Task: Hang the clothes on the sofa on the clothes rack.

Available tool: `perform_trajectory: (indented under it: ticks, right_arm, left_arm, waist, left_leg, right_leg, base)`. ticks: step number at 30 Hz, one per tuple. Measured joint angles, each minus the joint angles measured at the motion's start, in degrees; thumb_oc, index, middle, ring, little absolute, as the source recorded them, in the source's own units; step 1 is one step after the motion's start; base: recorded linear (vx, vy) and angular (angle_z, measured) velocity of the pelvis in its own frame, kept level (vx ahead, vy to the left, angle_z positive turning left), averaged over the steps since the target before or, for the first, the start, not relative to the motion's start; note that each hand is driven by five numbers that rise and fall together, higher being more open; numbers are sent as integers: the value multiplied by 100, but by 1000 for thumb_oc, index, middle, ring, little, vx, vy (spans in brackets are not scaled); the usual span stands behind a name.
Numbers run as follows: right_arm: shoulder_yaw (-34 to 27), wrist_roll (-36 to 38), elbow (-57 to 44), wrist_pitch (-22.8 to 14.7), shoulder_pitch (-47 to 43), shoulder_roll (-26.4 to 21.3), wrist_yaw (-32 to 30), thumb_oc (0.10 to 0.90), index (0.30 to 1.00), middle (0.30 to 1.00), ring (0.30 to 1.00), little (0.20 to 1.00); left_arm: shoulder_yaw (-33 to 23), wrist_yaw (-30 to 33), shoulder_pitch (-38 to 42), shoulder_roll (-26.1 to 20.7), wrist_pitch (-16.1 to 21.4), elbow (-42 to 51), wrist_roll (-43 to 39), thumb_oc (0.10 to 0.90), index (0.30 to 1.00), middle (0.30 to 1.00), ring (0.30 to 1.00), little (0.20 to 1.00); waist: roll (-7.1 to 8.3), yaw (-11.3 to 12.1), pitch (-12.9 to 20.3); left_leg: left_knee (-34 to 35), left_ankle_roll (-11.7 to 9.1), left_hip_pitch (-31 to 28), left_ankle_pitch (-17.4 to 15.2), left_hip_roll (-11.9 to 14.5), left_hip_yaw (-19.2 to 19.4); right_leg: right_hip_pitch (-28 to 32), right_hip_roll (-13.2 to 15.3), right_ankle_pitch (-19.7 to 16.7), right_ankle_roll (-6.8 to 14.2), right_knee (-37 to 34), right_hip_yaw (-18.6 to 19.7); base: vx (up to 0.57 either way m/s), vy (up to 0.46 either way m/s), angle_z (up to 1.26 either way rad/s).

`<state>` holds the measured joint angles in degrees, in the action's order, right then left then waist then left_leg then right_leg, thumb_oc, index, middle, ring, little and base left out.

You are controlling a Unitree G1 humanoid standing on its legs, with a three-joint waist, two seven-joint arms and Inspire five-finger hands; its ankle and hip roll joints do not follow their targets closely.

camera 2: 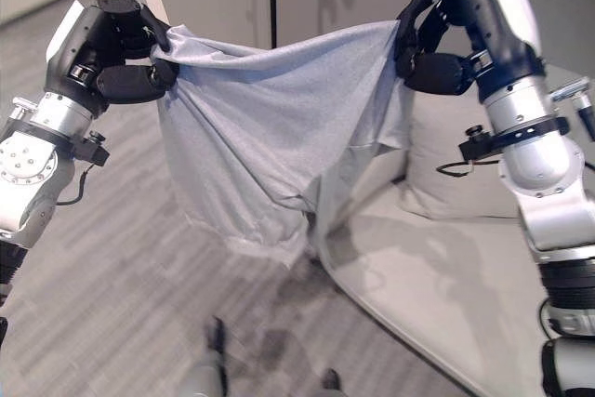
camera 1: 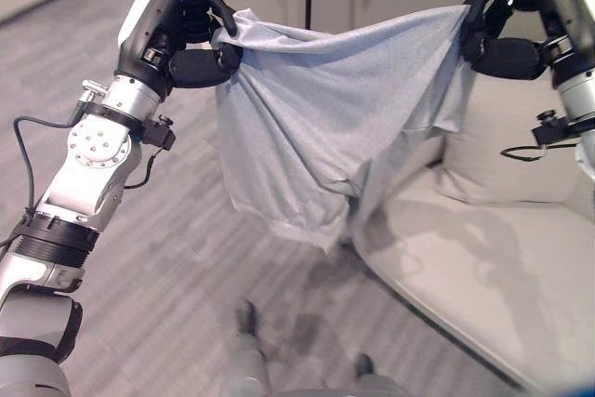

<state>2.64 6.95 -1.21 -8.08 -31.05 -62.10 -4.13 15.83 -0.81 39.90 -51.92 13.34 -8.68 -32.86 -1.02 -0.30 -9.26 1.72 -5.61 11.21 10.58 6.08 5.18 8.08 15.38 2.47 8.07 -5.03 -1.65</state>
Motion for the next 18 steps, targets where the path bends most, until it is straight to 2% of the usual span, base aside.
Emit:
perform_trajectory:
  ticks: [1, 2, 3, 4, 5, 6, 7, 8, 9, 11, 12, 13, 15, 16, 17, 18]
  right_arm:
    - [6, -8, -64, 3, 30, -10, 4, 400, 300, 300, 300, 300]
    - [17, -231, -98, 6, 53, -10, 0, 400, 300, 300, 300, 300]
    - [17, -231, -88, 6, 49, -14, -20, 400, 300, 300, 300, 300]
    - [68, -242, -83, 13, -43, -17, -16, 400, 300, 300, 300, 300]
    - [153, -266, -81, 14, -159, -26, -14, 400, 300, 300, 300, 300]
    - [167, -305, -86, 12, -204, -50, -8, 400, 300, 300, 300, 300]
    - [99, -339, -126, -11, -68, 9, -17, 400, 300, 300, 300, 300]
    - [140, -340, -107, -2, -62, 31, -10, 400, 300, 300, 300, 300]
    - [143, -338, -107, -3, -65, 31, -8, 400, 300, 300, 300, 300]
    - [68, -333, -126, -9, -64, 30, -10, 400, 300, 300, 300, 300]
    - [4, -331, -131, -11, -62, 30, -10, 400, 300, 300, 300, 300]
    - [-100, -329, -130, -23, -39, 30, -11, 400, 300, 300, 300, 300]
    - [-377, -327, -119, -89, 81, 26, -15, 400, 300, 300, 300, 300]
    - [-436, -327, -78, -92, 106, -25, -17, 400, 300, 300, 300, 300]
    - [-451, -326, -58, -97, 122, -117, -20, 400, 300, 300, 300, 300]
    - [-467, -326, -19, -95, 161, -127, -15, 400, 300, 300, 300, 300]
  left_arm:
    - [14, -7, 1, -5, -4, 24, 1, 400, 300, 300, 300, 300]
    - [44, -27, 34, -21, -10, 79, 2, 400, 300, 300, 300, 300]
    - [103, -8, 235, -65, -5, 132, 1, 400, 300, 300, 300, 300]
    - [155, -1, 363, -111, -4, 142, 3, 400, 300, 300, 300, 300]
    - [174, -12, 396, -189, -7, 145, 16, 400, 300, 300, 300, 300]
    - [191, -20, 465, -237, -15, 141, 45, 400, 300, 300, 300, 300]
    - [156, -5, 423, -147, 25, 140, 85, 400, 300, 300, 300, 300]
    - [159, -22, 406, -143, -4, 125, 144, 400, 300, 300, 300, 300]
    - [156, -59, 384, -175, -30, 113, 187, 400, 300, 300, 300, 300]
    - [54, -88, 197, -217, -32, 170, 188, 400, 300, 300, 300, 300]
    - [-48, -99, 65, -214, -35, 226, 189, 400, 300, 300, 300, 300]
    - [-146, -121, -70, -194, -34, 278, 189, 400, 300, 300, 300, 300]
    - [-236, -152, -232, -184, -37, 309, 194, 400, 300, 300, 300, 300]
    - [-246, -171, -297, -176, -95, 303, 205, 400, 300, 300, 300, 300]
    - [-301, -183, -410, -55, -102, 308, 224, 400, 300, 300, 300, 300]
    - [-306, -211, -429, 20, -115, 308, 227, 400, 300, 300, 300, 300]
  waist:
    - [54, -48, 32]
    - [32, -58, 36]
    - [-2, 6, 71]
    - [2, 75, 63]
    - [-55, 138, 58]
    - [-151, 162, 19]
    - [-235, 110, -28]
    - [-285, 30, -132]
    - [-266, -102, -176]
    - [-243, -366, -187]
    - [-210, -453, -202]
    - [-140, -514, -205]
    - [-1, -552, -181]
    - [141, -572, -140]
    - [-4, -599, -81]
    - [-94, -588, -34]
  left_leg:
    - [81, 202, -115, -91, -323, 90]
    - [342, 633, -569, -122, -837, 238]
    - [333, 958, -714, -349, -1116, 247]
    - [309, 1086, -723, -450, -1221, 321]
    - [300, 1202, -729, -544, -1252, 395]
    - [340, 1252, -817, -689, -1221, 474]
    - [337, 1180, -956, -761, -1146, 478]
    - [337, 1083, -1139, -826, -1055, 532]
    - [339, 973, -1248, -899, -1027, 560]
    - [341, 855, -1434, -1086, -1041, 566]
    - [341, 882, -1570, -1206, -1077, 565]
    - [340, 898, -1758, -1359, -1147, 563]
    - [341, 867, -2078, -1593, -1344, 470]
    - [341, 751, -2327, -1679, -1524, 410]
    - [343, 648, -2480, -1843, -1468, 272]
    - [325, 564, -2575, -1893, -1377, 212]
  right_leg:
    - [3, 304, -194, 101, 144, -186]
    - [-113, 806, -476, 174, 866, -224]
    - [-430, 1043, -665, 252, 1551, -201]
    - [-650, 1004, -932, 386, 1732, -247]
    - [-946, 1014, -1254, 510, 2173, -34]
    - [-1681, 976, -1448, 461, 3165, 130]
    - [-2112, 661, -465, 613, 3410, 252]
    - [-2373, 188, 69, 404, 3013, 81]
    - [-2627, -226, 167, 225, 2647, -46]
    - [-2964, -938, 134, 196, 1937, -158]
    - [-3039, -1203, -95, -74, 1487, -181]
    - [-3104, -1448, -297, -255, 1090, -147]
    - [-3054, -1630, -556, -429, 715, -66]
    - [-2881, -1576, -770, -647, 672, -38]
    - [-2770, -1577, -1276, -755, 681, -83]
    - [-2686, -1646, -1468, -835, 699, -128]
  base:
    - [375, 411, 4]
    - [312, 453, 22]
    - [393, 467, 16]
    - [453, 425, -8]
    - [372, 238, -31]
    - [254, 82, -37]
    - [207, 30, -36]
    - [254, 1, -17]
    - [282, -6, -1]
    - [312, -22, 23]
    - [309, -55, 15]
    - [215, -50, 13]
    - [191, -70, 25]
    - [376, -188, 40]
    - [341, -192, 35]
    - [273, -164, 48]
